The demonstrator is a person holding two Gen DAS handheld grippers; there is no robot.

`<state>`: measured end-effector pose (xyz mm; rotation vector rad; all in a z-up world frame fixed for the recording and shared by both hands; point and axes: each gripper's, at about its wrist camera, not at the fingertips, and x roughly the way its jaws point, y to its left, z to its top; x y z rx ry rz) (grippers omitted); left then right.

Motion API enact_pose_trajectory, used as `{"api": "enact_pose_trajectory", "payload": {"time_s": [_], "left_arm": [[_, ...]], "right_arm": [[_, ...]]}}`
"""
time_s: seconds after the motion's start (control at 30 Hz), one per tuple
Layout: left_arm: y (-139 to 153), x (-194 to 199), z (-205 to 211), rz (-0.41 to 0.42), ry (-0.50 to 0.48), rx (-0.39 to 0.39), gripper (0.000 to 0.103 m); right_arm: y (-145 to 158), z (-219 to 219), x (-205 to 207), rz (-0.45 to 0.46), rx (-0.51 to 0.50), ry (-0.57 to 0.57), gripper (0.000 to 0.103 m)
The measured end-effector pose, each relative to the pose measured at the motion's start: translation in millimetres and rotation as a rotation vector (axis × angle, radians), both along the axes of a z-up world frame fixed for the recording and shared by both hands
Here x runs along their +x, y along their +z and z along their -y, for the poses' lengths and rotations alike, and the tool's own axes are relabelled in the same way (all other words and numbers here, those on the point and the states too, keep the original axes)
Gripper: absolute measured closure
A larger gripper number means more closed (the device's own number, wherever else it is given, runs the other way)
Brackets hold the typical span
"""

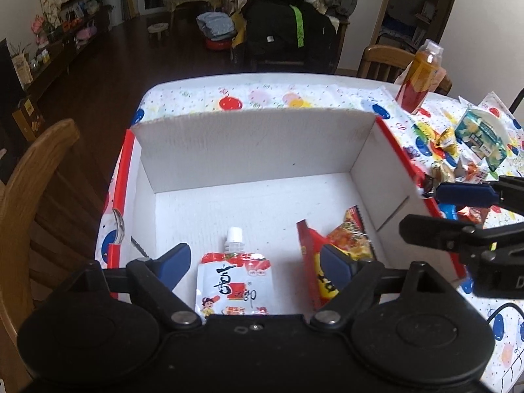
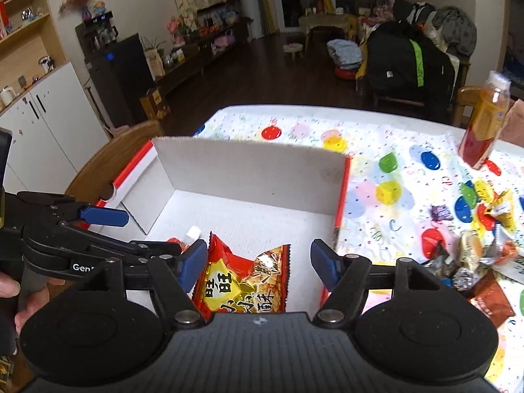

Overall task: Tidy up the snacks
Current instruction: 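Move both tools back from the box to the snack pile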

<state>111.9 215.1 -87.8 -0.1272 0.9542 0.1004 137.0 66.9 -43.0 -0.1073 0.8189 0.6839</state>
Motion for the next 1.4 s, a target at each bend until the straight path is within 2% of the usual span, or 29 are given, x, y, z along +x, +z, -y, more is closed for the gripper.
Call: {"api": "enact_pose_trajectory", "payload": {"time_s": [0.07,0.17,0.33,0.37,0.43,0.47,0.73,0.83,1.0,1.17,1.4], "left_arm": [[5.8,-3.9,3.5,0.014,0.0,-0.005,0.016],[14.8,-10.4,11.9,0.034,-0.01,-0.011,0.015],[27.6,-18.4,31.4,0.064,-0.041,0.008,0.011],[30.0,-20.1,35.9,0.072,-0.049,0.009,0.011],[35.2,-23.8,47.0,0.089,-0.063,0.017,0.009],[37.8,-24.9,52.2,0.097,-0.071,0.02,0.008],[56.2,-31.2,98.2,0.176,-0.105,0.05,0.005],[59.7,-31.2,114.5,0.198,-0.108,0.035,0.001],[60.6,-26.8,146.4,0.227,-0.12,0.02,0.001],[55.8,-18.7,176.6,0.244,-0.131,0.002,0.001],[36.0,-1.3,212.7,0.208,-0.131,-0.004,0.001]], "right_arm": [[6.2,8.3,-5.1,0.013,0.013,-0.005,0.033],[14.8,23.2,-12.7,0.024,0.039,-0.018,0.023],[28.4,47.3,-25.0,0.053,0.072,-0.035,0.021],[30.6,53.0,-27.0,0.058,0.078,-0.041,0.018],[33.7,65.2,-30.8,0.071,0.089,-0.052,0.005],[35.3,71.9,-32.4,0.08,0.096,-0.058,0.004],[39.4,127.1,-38.5,0.12,0.149,-0.099,0.0],[36.7,148.8,-40.7,0.163,0.145,-0.118,0.0],[30.6,184.0,-43.1,0.216,0.109,-0.123,0.0],[23.7,218.9,-33.3,0.177,0.111,-0.15,0.0],[-0.1,254.0,-12.1,0.135,0.064,-0.178,0.0]]}}
